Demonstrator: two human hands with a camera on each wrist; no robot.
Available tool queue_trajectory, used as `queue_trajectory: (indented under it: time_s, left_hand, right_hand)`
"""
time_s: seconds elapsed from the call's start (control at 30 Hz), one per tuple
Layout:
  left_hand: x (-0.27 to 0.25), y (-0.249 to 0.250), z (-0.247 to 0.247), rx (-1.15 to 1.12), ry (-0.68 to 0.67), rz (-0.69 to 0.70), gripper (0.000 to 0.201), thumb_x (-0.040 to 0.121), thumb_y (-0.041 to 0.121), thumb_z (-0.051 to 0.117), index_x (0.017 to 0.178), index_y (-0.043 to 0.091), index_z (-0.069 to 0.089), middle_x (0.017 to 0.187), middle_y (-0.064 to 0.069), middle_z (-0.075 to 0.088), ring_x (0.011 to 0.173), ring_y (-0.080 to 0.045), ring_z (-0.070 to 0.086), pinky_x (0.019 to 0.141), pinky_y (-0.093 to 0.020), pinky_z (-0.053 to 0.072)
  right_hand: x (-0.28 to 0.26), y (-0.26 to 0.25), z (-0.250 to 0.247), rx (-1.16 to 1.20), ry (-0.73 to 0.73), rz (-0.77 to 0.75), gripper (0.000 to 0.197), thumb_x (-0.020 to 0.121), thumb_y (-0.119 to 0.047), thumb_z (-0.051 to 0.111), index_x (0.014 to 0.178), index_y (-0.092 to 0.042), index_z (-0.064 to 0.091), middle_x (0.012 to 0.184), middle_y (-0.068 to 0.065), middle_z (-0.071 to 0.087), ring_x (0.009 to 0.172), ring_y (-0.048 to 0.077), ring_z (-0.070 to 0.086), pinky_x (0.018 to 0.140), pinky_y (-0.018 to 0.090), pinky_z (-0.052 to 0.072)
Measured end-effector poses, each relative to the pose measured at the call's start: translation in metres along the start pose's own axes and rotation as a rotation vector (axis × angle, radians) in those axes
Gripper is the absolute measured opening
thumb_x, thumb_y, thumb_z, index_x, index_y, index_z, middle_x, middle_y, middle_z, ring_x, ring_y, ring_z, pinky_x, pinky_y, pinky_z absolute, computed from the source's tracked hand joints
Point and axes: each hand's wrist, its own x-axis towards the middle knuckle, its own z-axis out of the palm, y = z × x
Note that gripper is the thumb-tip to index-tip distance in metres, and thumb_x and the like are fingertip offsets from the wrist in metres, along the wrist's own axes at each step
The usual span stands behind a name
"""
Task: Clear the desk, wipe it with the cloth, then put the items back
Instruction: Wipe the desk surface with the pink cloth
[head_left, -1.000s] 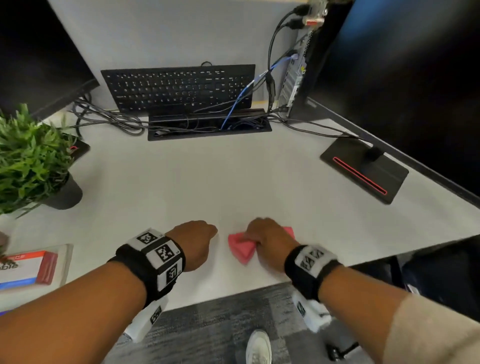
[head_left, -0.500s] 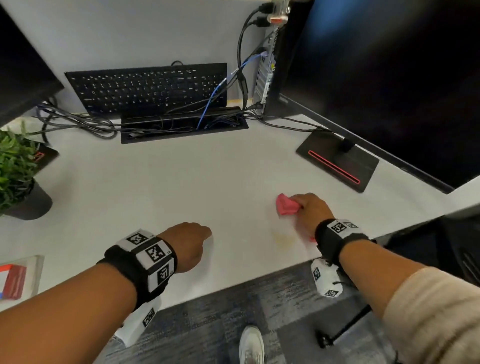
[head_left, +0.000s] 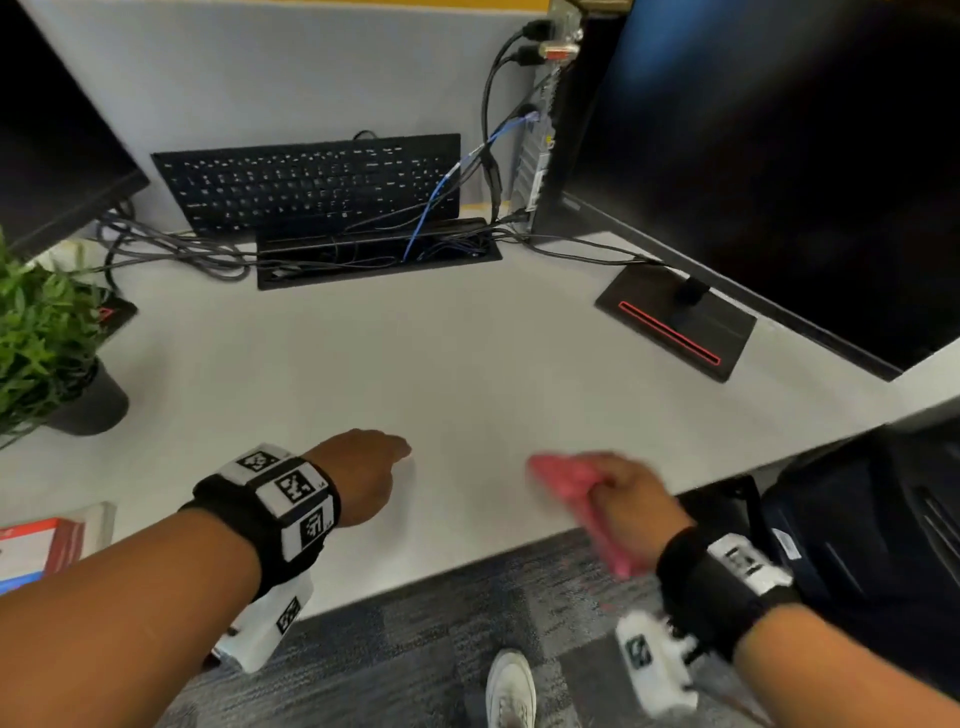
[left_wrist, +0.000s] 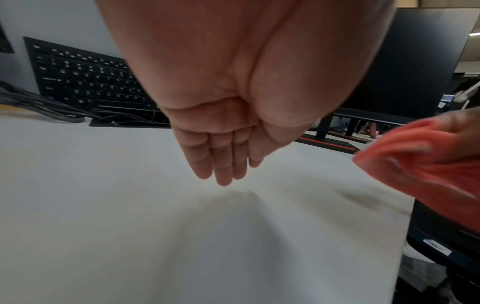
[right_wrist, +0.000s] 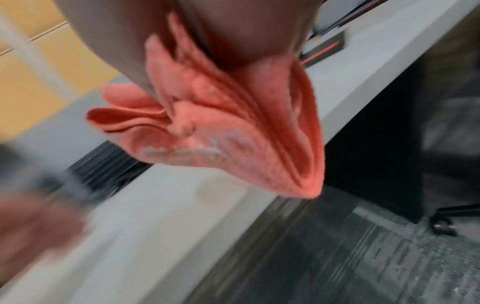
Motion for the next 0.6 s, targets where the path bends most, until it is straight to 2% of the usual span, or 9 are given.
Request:
queue_trajectory:
  time_s: [0.07,0.1,0.17,0.23,0.33,0.43,0.47,0.53,0.6]
  left_hand:
    - [-0.005,-0.008,0.002,-0.014,0.005,-0.008,0.054,0.099,0.010,0.032,0.151,0.021,0.023,0.158,-0.001,0.026,0.145,-0.018,0.027,0.119,-0.028,0.021]
    - [-0.007,-0.011,0.004,-0.014,0.006,-0.005,0.053,0.099,0.011,0.032,0.151,0.021,0.024,0.158,-0.001,0.027,0.145,-0.019,0.028,0.119,-0.028,0.021]
    - [-0.011,-0.016,0.008,-0.015,-0.004,0.002,0.054,0.100,0.011,0.031,0.152,0.020,0.023,0.158,-0.002,0.027,0.145,-0.019,0.027,0.119,-0.028,0.022]
    - [-0.017,-0.022,0.012,-0.029,-0.018,0.007,0.054,0.099,0.010,0.030,0.152,0.020,0.023,0.158,-0.002,0.026,0.145,-0.019,0.027,0.118,-0.028,0.021]
    - [-0.025,-0.028,0.013,-0.050,-0.009,0.007,0.054,0.099,0.010,0.031,0.152,0.020,0.024,0.158,-0.002,0.028,0.144,-0.019,0.028,0.118,-0.028,0.023]
    - [-0.035,-0.037,0.010,-0.047,0.026,0.013,0.052,0.099,0.012,0.032,0.150,0.018,0.027,0.155,-0.004,0.034,0.141,-0.020,0.035,0.116,-0.030,0.028]
    - [-0.039,-0.040,0.009,-0.045,0.033,0.011,0.052,0.098,0.012,0.032,0.150,0.017,0.028,0.154,-0.005,0.035,0.141,-0.020,0.036,0.116,-0.030,0.028]
    - [-0.049,-0.043,0.008,-0.059,0.038,0.001,0.053,0.098,0.011,0.033,0.150,0.017,0.027,0.155,-0.005,0.034,0.141,-0.020,0.035,0.116,-0.029,0.027]
    - [-0.061,-0.044,0.008,-0.089,0.039,-0.002,0.053,0.097,0.009,0.034,0.150,0.017,0.029,0.153,-0.005,0.036,0.140,-0.021,0.036,0.116,-0.031,0.028]
  right_hand:
    - [0.032,0.024,-0.020,-0.172,0.306,0.067,0.028,0.089,-0.007,0.051,0.093,-0.030,0.066,0.087,-0.003,0.068,0.076,0.024,0.066,0.071,0.027,0.052]
    - [0.043,0.034,-0.019,-0.307,0.369,0.104,0.032,0.085,-0.004,0.049,0.098,-0.026,0.068,0.089,0.005,0.069,0.080,0.030,0.066,0.075,0.031,0.055]
    - [0.054,0.049,0.006,-0.516,0.364,0.092,0.047,0.077,-0.003,0.041,0.112,-0.023,0.066,0.099,0.014,0.067,0.092,0.034,0.065,0.083,0.037,0.055]
    - [0.048,0.046,0.051,-0.555,0.315,0.042,0.050,0.078,-0.006,0.038,0.116,-0.027,0.062,0.107,0.011,0.062,0.100,0.032,0.061,0.088,0.035,0.052]
    - [0.015,0.008,0.125,-0.469,0.176,-0.047,0.042,0.086,-0.005,0.046,0.122,-0.023,0.060,0.118,0.010,0.054,0.108,0.028,0.052,0.089,0.027,0.043]
    - [-0.015,-0.018,0.192,-0.409,-0.031,-0.175,0.038,0.087,-0.011,0.047,0.119,-0.025,0.059,0.116,0.004,0.052,0.107,0.024,0.050,0.087,0.025,0.040]
    - [-0.024,-0.025,0.205,-0.413,-0.120,-0.221,0.035,0.087,-0.016,0.049,0.117,-0.029,0.059,0.111,0.000,0.053,0.103,0.021,0.051,0.086,0.025,0.040]
    - [-0.038,-0.038,0.209,-0.344,-0.298,-0.293,0.020,0.088,-0.026,0.050,0.101,-0.033,0.063,0.091,-0.008,0.057,0.083,0.012,0.056,0.082,0.027,0.045]
    - [-0.042,-0.053,0.184,-0.284,-0.452,-0.339,0.017,0.092,-0.022,0.054,0.085,-0.028,0.068,0.076,-0.007,0.058,0.068,0.003,0.054,0.075,0.021,0.049]
